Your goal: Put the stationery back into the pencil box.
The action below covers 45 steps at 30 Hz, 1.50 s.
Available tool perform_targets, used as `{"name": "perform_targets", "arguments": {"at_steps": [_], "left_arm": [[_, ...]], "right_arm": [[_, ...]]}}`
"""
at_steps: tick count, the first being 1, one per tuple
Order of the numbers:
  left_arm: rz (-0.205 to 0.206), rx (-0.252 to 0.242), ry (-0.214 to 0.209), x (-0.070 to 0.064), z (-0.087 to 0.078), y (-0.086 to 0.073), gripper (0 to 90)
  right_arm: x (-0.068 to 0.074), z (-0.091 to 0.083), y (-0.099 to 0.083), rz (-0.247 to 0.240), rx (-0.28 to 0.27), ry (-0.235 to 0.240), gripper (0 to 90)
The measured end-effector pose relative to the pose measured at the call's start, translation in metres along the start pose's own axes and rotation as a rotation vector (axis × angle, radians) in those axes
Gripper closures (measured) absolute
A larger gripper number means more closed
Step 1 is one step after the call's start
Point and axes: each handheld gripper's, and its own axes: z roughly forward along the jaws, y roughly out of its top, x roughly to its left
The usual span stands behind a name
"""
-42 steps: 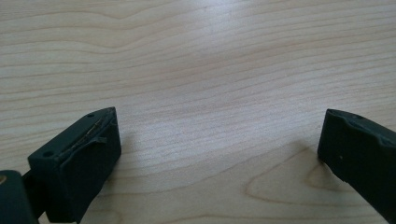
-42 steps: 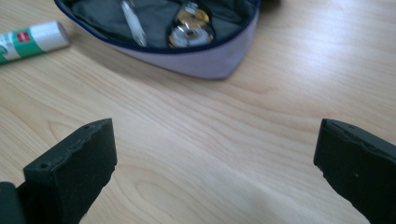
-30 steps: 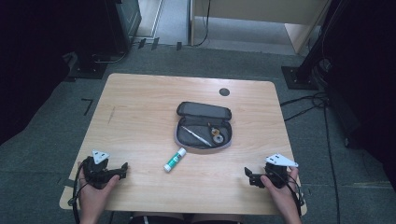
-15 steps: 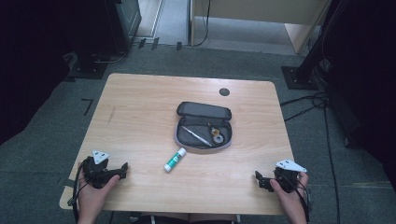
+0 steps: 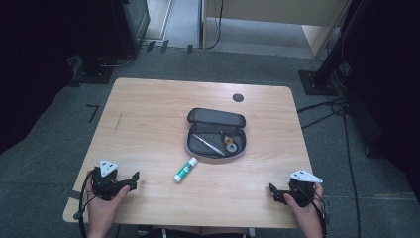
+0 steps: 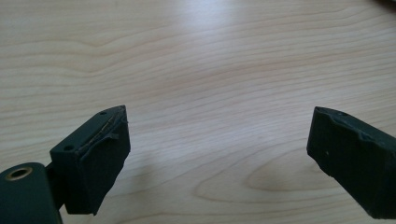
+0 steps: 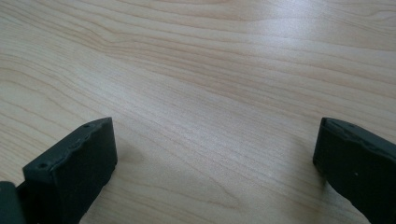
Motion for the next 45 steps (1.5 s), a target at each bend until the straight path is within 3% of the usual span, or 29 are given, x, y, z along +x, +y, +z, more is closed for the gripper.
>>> {"name": "perform_targets", "arguments": {"at_steps": [4, 14, 19, 30, 34, 41, 45], "left_arm": [[0.01, -0.012, -0.052, -0.01, -0.001, 0.005, 6.2], [0.068, 0.001, -0.124, -0.041, 0.006, 0.014, 6.4], [0.054, -0.023, -0.173, -0.055, 0.008, 0.017, 13.7], [0.101, 0.029, -0.276, -0.084, 0.023, 0.017, 15.3], [0.107, 0.04, -0.325, -0.095, 0.027, 0.017, 18.7], [0.141, 0.059, -0.361, -0.109, 0.033, 0.016, 29.9], [0.15, 0.07, -0.362, -0.113, 0.038, 0.015, 39.8]], "right_arm": [[0.0, 0.0, 0.0, -0.001, 0.0, 0.001, 0.0], [0.0, 0.0, 0.0, -0.001, -0.001, 0.0, 0.0], [0.0, 0.0, 0.0, -0.001, -0.001, 0.002, 0.0], [0.0, 0.0, 0.0, -0.001, -0.001, 0.002, 0.0], [0.0, 0.0, 0.0, -0.001, -0.001, 0.002, 0.0], [0.0, 0.0, 0.0, 0.0, -0.001, 0.002, 0.0], [0.0, 0.0, 0.0, -0.001, -0.001, 0.002, 0.0]]}}
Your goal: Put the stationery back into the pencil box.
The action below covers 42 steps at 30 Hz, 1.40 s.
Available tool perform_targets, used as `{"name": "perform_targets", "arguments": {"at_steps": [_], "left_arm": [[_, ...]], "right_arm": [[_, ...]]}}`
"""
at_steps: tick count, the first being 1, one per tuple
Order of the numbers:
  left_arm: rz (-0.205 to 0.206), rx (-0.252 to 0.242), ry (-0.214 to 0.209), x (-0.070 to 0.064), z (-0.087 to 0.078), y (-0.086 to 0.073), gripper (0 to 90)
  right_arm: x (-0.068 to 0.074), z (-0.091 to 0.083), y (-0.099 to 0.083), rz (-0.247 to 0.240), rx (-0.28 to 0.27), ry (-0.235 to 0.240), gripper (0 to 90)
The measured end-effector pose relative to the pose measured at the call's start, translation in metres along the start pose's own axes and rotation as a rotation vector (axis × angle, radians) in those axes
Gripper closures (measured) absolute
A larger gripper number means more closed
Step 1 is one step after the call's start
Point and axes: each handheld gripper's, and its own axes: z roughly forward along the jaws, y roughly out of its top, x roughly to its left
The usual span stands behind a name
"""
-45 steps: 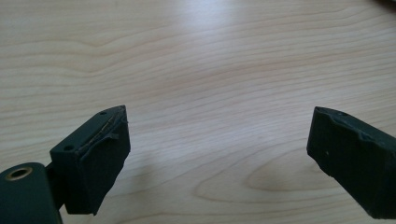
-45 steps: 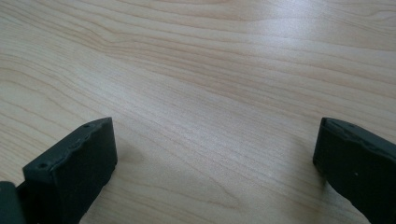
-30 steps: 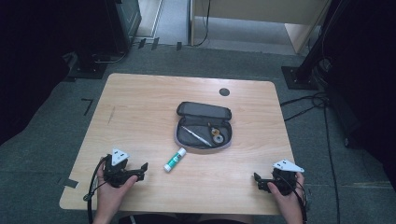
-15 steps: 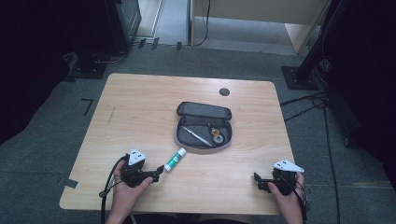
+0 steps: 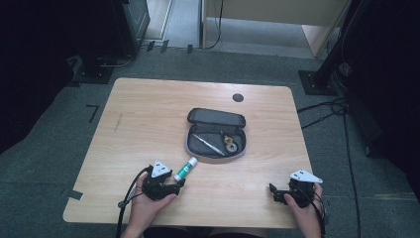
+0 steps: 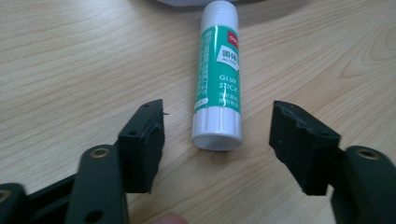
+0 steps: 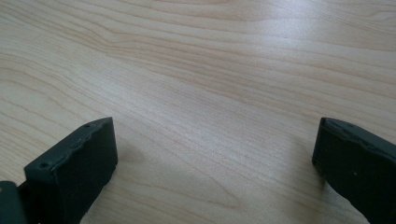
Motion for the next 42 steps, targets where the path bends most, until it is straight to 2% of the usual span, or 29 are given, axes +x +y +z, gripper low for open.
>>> {"name": "perform_targets", "arguments": {"at_steps": [3, 5, 9, 12, 14, 16, 17, 20, 32, 42], "left_arm": [[0.008, 0.005, -0.002, -0.001, 0.002, 0.001, 47.7], [0.028, 0.011, 0.025, -0.002, 0.002, 0.002, 52.0], [0.047, 0.018, 0.039, -0.004, 0.002, 0.001, 59.9], [0.061, 0.019, 0.024, -0.003, 0.001, 0.001, 66.2], [0.077, 0.02, 0.03, -0.005, 0.001, 0.001, 66.6], [0.103, 0.019, 0.055, -0.007, 0.0, 0.0, 66.8], [0.102, 0.011, 0.058, -0.007, 0.0, -0.001, 66.8], [0.119, 0.005, 0.049, -0.007, -0.003, -0.003, 66.9], [0.102, -0.028, 0.021, 0.0, -0.02, 0.001, 66.9], [0.102, -0.063, -0.008, 0.001, -0.025, 0.018, 66.9]], "right_arm": [[0.0, 0.0, 0.0, 0.0, 0.0, 0.0, 0.0], [0.0, 0.0, 0.0, -0.001, -0.001, 0.0, 0.0], [0.0, 0.0, 0.0, 0.0, -0.001, 0.0, 0.0], [0.0, 0.0, 0.0, 0.0, -0.001, 0.0, 0.0], [0.0, 0.0, 0.0, -0.001, 0.0, 0.0, 0.0], [0.0, 0.0, 0.0, 0.0, 0.0, 0.0, 0.0], [0.0, 0.0, 0.0, 0.0, -0.001, 0.0, 0.0], [0.0, 0.0, 0.0, -0.001, 0.0, 0.0, 0.0], [0.0, 0.0, 0.0, -0.001, 0.0, 0.0, 0.0], [0.0, 0.0, 0.0, -0.001, 0.0, 0.001, 0.0]]}}
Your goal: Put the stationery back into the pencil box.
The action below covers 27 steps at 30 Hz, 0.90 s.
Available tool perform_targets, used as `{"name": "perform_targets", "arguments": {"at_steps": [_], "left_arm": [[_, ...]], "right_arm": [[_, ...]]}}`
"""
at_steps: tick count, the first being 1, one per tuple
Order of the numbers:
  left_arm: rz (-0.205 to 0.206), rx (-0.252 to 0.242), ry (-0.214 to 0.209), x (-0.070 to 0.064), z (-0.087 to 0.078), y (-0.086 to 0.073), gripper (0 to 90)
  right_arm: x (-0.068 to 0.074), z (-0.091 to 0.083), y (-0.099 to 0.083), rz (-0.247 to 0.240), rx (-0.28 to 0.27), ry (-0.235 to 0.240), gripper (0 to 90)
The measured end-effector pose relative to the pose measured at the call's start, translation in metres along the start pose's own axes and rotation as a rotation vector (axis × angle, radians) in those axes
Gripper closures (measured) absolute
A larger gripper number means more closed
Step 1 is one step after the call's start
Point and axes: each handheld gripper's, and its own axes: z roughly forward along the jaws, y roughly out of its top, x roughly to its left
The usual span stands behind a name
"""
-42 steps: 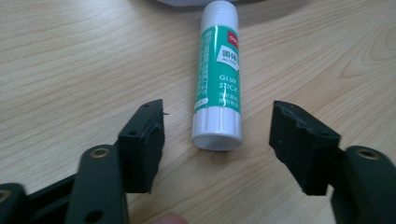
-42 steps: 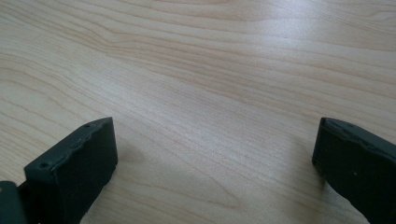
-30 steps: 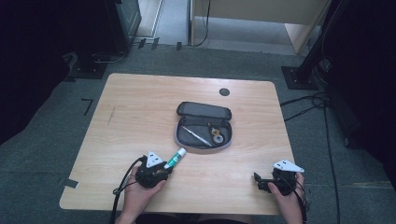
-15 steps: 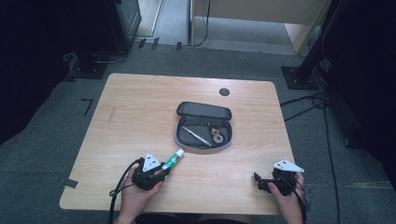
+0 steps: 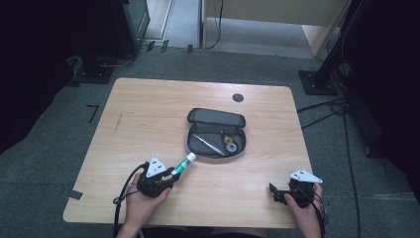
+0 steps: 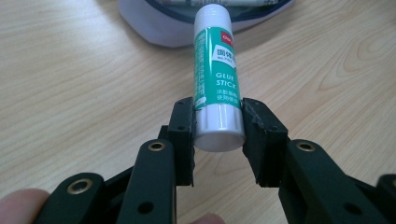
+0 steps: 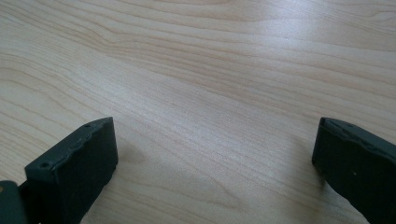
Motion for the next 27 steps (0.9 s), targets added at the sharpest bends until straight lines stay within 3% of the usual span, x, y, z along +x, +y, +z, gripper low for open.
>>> {"name": "perform_targets", "arguments": {"at_steps": [11, 19, 27], "left_arm": [[0.012, -0.016, -0.02, 0.006, 0.01, 0.025, 67.0], [0.021, -0.009, -0.029, 0.012, 0.027, 0.046, 66.9], [0.02, 0.004, -0.037, 0.013, 0.045, 0.057, 66.9]], "right_arm": [[0.0, 0.0, 0.0, 0.0, 0.0, 0.0, 0.0], [0.0, 0.0, 0.0, 0.0, 0.0, 0.0, 0.0], [0.0, 0.0, 0.0, 0.002, -0.002, 0.001, 0.0]]}}
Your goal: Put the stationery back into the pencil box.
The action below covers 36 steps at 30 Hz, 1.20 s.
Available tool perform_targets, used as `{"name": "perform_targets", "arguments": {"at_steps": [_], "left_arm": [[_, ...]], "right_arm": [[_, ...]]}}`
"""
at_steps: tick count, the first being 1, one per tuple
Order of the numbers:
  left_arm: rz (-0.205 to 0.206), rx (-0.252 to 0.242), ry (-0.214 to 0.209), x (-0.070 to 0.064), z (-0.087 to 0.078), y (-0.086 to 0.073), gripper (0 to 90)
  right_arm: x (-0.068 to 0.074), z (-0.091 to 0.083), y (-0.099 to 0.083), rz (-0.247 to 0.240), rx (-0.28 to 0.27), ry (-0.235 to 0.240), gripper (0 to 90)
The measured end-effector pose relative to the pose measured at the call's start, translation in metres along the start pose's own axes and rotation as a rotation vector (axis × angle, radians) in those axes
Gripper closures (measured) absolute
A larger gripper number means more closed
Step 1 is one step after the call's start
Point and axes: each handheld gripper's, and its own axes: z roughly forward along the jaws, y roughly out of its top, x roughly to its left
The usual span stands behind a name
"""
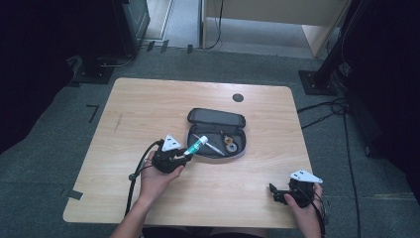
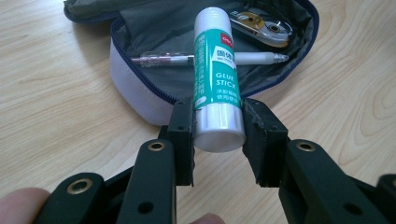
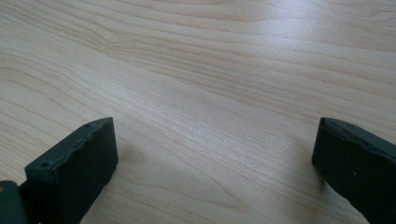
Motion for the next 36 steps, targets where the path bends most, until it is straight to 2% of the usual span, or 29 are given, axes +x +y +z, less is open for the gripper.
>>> {"name": "perform_targets", "arguments": {"at_steps": [10, 29, 34, 36], "left_arm": [[-0.002, 0.027, 0.016, 0.006, 0.02, 0.013, 66.9], [-0.022, 0.048, 0.003, 0.005, 0.045, 0.029, 66.7], [-0.026, 0.053, 0.032, 0.004, 0.047, 0.029, 66.1], [-0.037, 0.047, 0.034, 0.005, 0.046, 0.029, 63.0]], "right_arm": [[0.0, 0.0, 0.0, -0.002, 0.0, 0.0, 0.0], [0.0, 0.0, 0.0, -0.002, 0.0, 0.0, 0.0], [0.0, 0.0, 0.0, -0.001, 0.0, 0.0, 0.0], [0.0, 0.0, 0.0, -0.003, 0.0, 0.001, 0.0]]}}
